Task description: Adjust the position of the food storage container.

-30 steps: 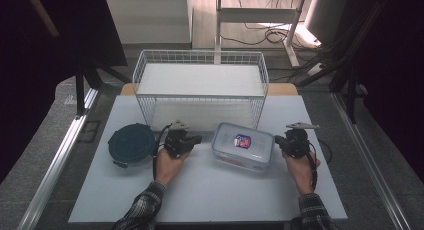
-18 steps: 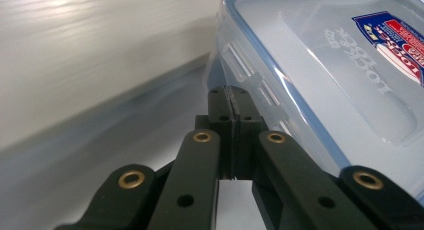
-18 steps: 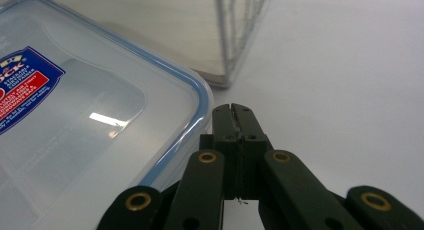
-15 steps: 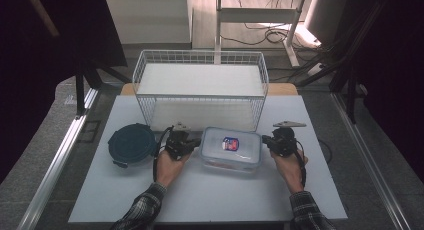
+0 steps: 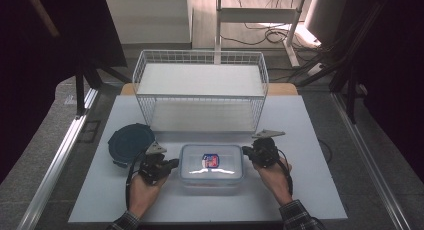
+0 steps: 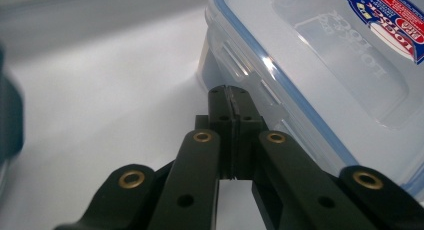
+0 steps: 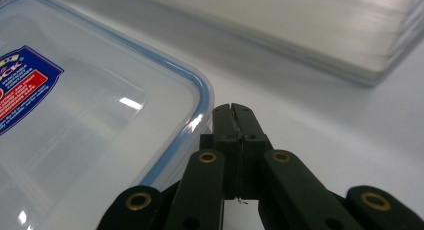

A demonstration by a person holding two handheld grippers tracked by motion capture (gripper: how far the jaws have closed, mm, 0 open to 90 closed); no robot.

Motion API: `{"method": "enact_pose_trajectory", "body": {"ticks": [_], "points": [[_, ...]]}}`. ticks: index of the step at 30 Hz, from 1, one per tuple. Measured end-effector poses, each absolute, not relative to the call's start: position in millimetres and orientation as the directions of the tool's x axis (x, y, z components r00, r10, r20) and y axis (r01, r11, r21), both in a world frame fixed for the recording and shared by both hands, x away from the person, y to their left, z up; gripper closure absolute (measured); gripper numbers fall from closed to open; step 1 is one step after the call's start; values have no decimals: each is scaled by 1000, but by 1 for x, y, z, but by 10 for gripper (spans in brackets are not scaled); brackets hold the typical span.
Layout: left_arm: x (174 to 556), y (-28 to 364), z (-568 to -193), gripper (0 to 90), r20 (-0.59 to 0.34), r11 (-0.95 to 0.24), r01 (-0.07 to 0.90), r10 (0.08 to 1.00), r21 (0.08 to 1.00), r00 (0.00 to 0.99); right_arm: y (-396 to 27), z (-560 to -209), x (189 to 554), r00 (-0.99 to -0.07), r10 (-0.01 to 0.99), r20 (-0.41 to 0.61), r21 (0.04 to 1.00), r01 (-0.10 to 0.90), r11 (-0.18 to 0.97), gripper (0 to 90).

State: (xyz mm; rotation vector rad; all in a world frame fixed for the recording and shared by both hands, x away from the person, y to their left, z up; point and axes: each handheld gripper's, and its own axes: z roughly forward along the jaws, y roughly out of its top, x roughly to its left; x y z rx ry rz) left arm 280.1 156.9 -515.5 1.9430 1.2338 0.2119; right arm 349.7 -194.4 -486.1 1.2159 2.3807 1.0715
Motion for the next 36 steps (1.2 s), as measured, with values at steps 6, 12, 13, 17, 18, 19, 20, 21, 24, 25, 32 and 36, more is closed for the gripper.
{"method": "enact_pose_trajectory", "body": {"ticks": [6, 12, 13, 17, 18, 19, 20, 21, 24, 25, 32, 36], "points": [[267, 160, -515, 900, -243, -215, 687, 829, 695, 505, -187, -486, 333, -636, 768, 81, 702, 583, 409, 898], [266, 171, -510, 837, -232, -203, 661, 829, 723, 509, -190, -483, 329, -651, 757, 60, 710, 561, 426, 894], [263, 176, -506, 837, -228, -200, 643, 824, 740, 518, -194, -481, 327, -648, 760, 53, 721, 551, 420, 887], [253, 185, -502, 598, -259, -181, 623, 797, 761, 546, -211, -473, 321, -663, 743, 90, 751, 536, 387, 803], [249, 186, -502, 540, -270, -177, 626, 790, 759, 551, -216, -471, 316, -680, 725, 111, 759, 529, 380, 741], [247, 186, -502, 506, -275, -182, 627, 782, 758, 560, -217, -470, 313, -684, 720, 117, 762, 526, 377, 716], [247, 186, -502, 463, -275, -182, 627, 782, 758, 560, -217, -469, 310, -694, 711, 117, 767, 518, 379, 677], [243, 185, -503, 411, -257, -196, 614, 781, 765, 569, -217, -468, 307, -702, 702, 117, 772, 510, 381, 630], [238, 183, -505, 310, -211, -238, 587, 777, 774, 593, -216, -467, 299, -717, 689, 104, 780, 489, 390, 532], [237, 182, -506, 280, -199, -249, 576, 772, 779, 604, -216, -466, 297, -719, 688, 98, 783, 482, 393, 496], [227, 183, -516, 113, -201, -301, 575, 733, 760, 649, -222, -471, 285, -748, 657, 93, 803, 446, 395, 195], [223, 182, -520, 73, -134, -364, 571, 748, 736, 650, -222, -477, 280, -751, 657, 68, 791, 442, 423, 82]]}}
